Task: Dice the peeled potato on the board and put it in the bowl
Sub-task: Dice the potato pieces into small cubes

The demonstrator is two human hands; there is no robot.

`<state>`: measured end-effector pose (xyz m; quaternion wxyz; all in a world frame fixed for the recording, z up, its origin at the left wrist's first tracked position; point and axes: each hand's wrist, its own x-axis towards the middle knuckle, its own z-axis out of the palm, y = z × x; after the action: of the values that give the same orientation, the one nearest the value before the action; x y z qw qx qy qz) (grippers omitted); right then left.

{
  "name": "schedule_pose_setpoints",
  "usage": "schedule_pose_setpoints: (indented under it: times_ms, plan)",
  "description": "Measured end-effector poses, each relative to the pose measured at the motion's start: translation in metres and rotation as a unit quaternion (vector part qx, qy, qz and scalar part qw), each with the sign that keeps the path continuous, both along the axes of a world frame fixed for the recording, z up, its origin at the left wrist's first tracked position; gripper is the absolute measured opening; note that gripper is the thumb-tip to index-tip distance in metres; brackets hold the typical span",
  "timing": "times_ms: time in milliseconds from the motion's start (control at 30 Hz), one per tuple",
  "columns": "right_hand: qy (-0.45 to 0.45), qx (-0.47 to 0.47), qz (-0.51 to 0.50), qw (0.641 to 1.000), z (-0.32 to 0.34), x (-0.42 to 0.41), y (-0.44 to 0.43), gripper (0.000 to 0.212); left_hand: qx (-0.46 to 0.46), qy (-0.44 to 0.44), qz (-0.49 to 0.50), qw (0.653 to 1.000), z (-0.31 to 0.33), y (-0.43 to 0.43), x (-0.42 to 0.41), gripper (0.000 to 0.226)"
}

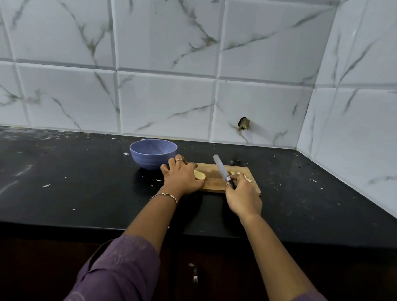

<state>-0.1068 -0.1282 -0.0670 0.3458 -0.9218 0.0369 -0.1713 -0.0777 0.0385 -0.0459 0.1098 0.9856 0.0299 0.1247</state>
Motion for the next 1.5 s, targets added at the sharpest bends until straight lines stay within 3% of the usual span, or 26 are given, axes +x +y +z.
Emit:
schedule_pose_setpoints:
  times_ms: [233, 533, 700, 1133, 1333, 1500]
  plan:
    - [0.010, -0.011, 0.002, 1.000, 0.000, 0.002, 0.000, 0.024, 0.007, 0.036, -0.005, 0.999, 0.002, -0.005, 0.013, 0.052]
    - [-0.007, 0.043, -0.007, 0.999, 0.001, -0.001, -0.002, 0.024, -0.099, -0.051, -0.052, 0.992, 0.003, -0.014, 0.011, 0.042]
    - [-0.019, 0.106, -0.035, 0.994, 0.003, -0.003, -0.005, 0.029, -0.164, -0.036, -0.023, 0.986, 0.004, -0.036, 0.009, 0.047]
    - [-0.027, 0.139, -0.015, 0.990, 0.000, -0.002, -0.007, 0.025, -0.042, -0.072, 0.014, 0.996, -0.021, -0.057, 0.011, 0.054]
    - [-0.022, 0.134, -0.005, 0.991, 0.003, -0.007, -0.007, 0.029, -0.005, -0.098, -0.021, 0.995, -0.021, -0.054, -0.002, 0.033]
    - [-0.020, 0.126, 0.004, 0.992, 0.004, -0.018, -0.006, 0.034, 0.027, -0.082, -0.050, 0.995, -0.020, -0.055, -0.019, 0.030]
